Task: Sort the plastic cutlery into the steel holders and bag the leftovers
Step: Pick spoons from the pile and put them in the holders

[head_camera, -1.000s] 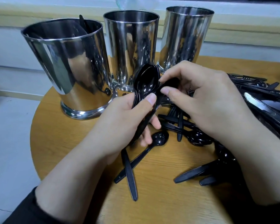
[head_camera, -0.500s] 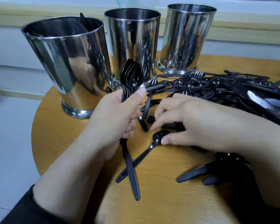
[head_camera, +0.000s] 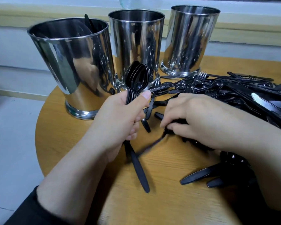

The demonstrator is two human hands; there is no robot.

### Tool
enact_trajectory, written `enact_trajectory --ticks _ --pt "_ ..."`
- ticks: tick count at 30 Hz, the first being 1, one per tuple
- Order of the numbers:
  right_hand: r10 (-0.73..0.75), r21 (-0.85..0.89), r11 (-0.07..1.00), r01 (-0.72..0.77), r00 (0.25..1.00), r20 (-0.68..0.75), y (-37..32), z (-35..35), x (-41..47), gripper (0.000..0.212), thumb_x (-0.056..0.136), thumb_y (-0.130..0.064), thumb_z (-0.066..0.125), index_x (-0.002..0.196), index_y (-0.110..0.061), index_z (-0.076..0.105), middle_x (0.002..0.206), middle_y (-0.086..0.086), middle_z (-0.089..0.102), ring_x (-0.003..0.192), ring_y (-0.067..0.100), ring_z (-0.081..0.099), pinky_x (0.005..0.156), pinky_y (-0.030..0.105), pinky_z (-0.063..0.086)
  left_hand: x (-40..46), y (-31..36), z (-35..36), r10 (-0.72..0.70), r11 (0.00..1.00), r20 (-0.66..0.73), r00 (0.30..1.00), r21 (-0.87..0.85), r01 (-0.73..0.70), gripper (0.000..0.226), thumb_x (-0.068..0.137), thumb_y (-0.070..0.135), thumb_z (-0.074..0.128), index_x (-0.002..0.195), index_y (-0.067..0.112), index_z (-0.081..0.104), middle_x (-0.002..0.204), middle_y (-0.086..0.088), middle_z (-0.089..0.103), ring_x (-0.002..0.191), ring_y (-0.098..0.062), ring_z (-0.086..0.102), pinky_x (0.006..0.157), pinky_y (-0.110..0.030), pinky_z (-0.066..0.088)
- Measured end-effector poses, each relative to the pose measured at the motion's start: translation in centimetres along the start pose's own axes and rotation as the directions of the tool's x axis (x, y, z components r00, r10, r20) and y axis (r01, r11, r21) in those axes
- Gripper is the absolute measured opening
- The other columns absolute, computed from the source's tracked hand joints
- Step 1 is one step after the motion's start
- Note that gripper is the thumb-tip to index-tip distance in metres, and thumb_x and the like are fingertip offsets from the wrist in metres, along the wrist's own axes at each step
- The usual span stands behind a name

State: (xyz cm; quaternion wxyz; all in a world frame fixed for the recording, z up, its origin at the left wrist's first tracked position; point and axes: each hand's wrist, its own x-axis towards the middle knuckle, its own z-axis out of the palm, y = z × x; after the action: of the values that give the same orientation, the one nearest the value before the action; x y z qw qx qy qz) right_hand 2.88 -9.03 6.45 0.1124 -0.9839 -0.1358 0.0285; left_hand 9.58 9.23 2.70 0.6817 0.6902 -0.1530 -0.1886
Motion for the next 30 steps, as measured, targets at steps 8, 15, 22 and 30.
enact_trajectory --ticks 8,15,22,30 --pt "0.094 0.209 0.978 -0.013 0.919 -0.382 1.0 -0.8 -0.8 0.032 0.095 -0.016 0.049 0.105 -0.034 0.074 0.104 -0.015 0.061 0.102 0.005 0.058 0.088 0.019 0.044 -0.1 0.0 0.0 -0.006 1.0 0.0 1.0 0.001 0.006 0.04 0.098 0.05 0.055 0.098 0.012 0.065 0.064 0.001 0.044 0.045 -0.012 0.032 0.043 -0.024 0.026" --pt "0.115 0.251 0.967 0.048 0.794 -0.596 0.1 -0.5 -0.9 0.024 0.093 -0.014 0.071 0.112 -0.029 0.072 0.098 -0.029 0.064 0.093 -0.01 0.06 0.078 0.0 0.037 -0.4 0.0 0.7 0.076 0.981 0.091 0.993 0.173 -0.09 0.045 0.101 0.049 0.052 0.078 0.014 0.07 0.06 -0.019 0.059 0.041 -0.013 0.037 0.044 -0.026 0.031" --pt "0.196 0.389 0.919 0.059 0.789 -0.583 0.0 -0.2 -0.6 0.023 0.089 -0.021 0.076 0.108 -0.031 0.068 0.095 -0.012 0.069 0.088 0.008 0.065 0.076 0.012 0.049 -0.3 -0.2 0.4 0.082 0.982 0.153 0.985 0.159 -0.106 0.039 0.099 0.051 0.061 0.083 0.017 0.07 0.055 -0.006 0.051 0.048 -0.016 0.039 0.046 -0.025 0.035" --pt "0.341 0.394 0.902 -0.175 0.849 -0.403 1.6 -1.4 -1.3 0.01 0.087 -0.046 0.072 0.091 -0.037 0.069 0.085 -0.016 0.065 0.073 0.005 0.058 0.06 0.014 0.042 -0.4 0.1 0.3 -0.008 1.0 0.135 0.991 0.009 0.007 0.049 0.075 0.062 0.07 0.084 0.015 0.059 0.06 0.002 0.037 0.045 -0.011 0.03 0.039 -0.02 0.027"
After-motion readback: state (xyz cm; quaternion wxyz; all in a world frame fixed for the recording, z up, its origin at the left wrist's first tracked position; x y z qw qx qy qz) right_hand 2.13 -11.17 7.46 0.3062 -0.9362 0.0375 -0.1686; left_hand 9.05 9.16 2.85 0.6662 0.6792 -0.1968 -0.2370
